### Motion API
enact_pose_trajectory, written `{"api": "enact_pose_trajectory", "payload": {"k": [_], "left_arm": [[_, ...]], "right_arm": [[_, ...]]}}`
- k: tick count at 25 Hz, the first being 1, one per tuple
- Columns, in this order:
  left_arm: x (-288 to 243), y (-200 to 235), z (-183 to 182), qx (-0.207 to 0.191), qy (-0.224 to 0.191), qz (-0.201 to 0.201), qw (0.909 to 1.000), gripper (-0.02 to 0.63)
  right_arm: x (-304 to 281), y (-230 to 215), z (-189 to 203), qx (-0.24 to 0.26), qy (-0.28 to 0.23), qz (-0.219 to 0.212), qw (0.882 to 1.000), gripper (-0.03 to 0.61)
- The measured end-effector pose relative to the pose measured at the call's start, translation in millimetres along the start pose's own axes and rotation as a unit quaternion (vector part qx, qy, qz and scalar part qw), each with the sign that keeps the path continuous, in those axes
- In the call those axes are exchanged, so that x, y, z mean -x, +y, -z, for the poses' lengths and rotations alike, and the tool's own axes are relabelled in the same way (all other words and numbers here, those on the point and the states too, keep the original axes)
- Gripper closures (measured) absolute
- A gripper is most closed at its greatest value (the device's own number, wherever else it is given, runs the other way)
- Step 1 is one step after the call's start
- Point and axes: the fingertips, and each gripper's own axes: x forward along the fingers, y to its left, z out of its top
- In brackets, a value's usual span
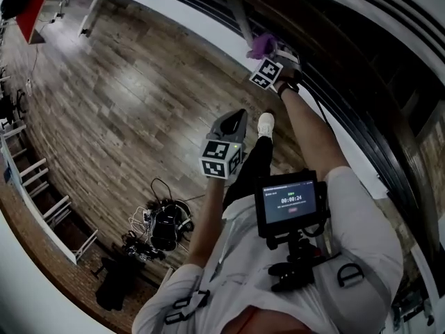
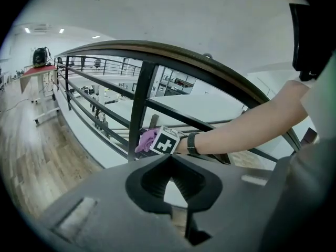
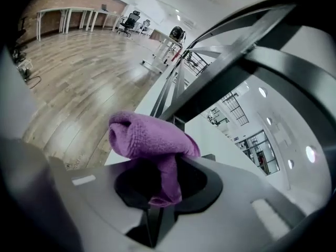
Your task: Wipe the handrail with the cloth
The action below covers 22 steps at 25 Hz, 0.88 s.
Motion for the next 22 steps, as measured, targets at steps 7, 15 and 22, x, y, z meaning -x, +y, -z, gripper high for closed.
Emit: {"api": "enact_pose_trajectory", "payload": {"k": [7,15,22], "left_arm": [[-22,-23,-3,-0.019,0.006,0.022,0.9996,0.614],[-45,-90,9,-0.056,0.027,0.068,0.9958,0.612],[-59,-133,11,-0.088,0.05,0.104,0.9894,0.614]], "right_arm": [[27,18,62,-0.031,0.017,0.006,0.999,0.515],[56,35,122,-0.058,0.033,0.002,0.998,0.515],[87,43,172,-0.094,0.048,-0.01,0.994,0.514]]}}
